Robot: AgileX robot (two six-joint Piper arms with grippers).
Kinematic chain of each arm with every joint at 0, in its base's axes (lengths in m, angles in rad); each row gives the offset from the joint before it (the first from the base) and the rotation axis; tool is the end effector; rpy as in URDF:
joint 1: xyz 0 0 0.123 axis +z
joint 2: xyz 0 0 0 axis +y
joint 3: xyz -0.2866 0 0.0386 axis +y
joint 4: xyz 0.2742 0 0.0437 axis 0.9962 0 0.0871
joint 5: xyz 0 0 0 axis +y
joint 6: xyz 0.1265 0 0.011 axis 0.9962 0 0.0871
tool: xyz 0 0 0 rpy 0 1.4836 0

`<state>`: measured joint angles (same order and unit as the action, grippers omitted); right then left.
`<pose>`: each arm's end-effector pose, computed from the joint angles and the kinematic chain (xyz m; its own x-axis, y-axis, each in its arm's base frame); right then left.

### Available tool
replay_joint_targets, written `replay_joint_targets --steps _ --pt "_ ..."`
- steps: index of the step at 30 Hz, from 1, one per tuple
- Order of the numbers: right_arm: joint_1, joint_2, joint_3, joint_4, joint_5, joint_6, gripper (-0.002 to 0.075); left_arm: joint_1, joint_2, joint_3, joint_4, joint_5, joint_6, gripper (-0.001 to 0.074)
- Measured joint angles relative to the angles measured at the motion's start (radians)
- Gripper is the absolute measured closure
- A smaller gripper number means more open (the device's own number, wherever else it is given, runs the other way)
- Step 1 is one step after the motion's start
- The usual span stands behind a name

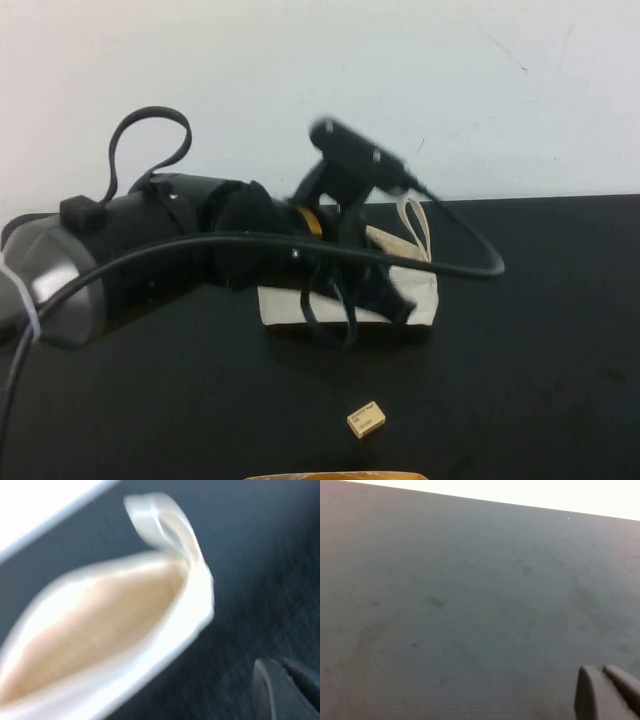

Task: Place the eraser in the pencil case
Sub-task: Pick up the eraser from the table

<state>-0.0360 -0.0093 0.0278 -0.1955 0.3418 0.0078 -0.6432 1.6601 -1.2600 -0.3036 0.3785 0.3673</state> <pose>0.1098 -0.0122 0.1641 -0.2770 -0.1655 -0.9465 0.0508 0.9812 -0.1864 0.3373 -0.2703 0.2595 -0.4428 0.4361 -0.7834 0.7047 0.7095 -0.0034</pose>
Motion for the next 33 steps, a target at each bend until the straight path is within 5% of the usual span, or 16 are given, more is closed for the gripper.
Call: replay_joint_targets --steps 9,15,18,33 --pt "0.0 0.0 0.0 0.0 0.0 0.0 0.0727 0.0 0.1 0.0 -0.004 0.238 0.001 0.069" --pt "0.0 0.0 0.0 0.0 0.0 0.0 0.0727 0.0 0.208 0.0 -0.036 0.294 0.002 0.0393" --pt "0.0 0.0 0.0 0.0 0.0 0.0 0.0727 0.0 0.244 0.0 -0.058 0.296 0.002 0.0307" --pt "0.0 0.0 0.0 0.0 0.0 0.0 0.0727 0.0 0.327 -0.006 -0.08 0.221 0.071 0.027"
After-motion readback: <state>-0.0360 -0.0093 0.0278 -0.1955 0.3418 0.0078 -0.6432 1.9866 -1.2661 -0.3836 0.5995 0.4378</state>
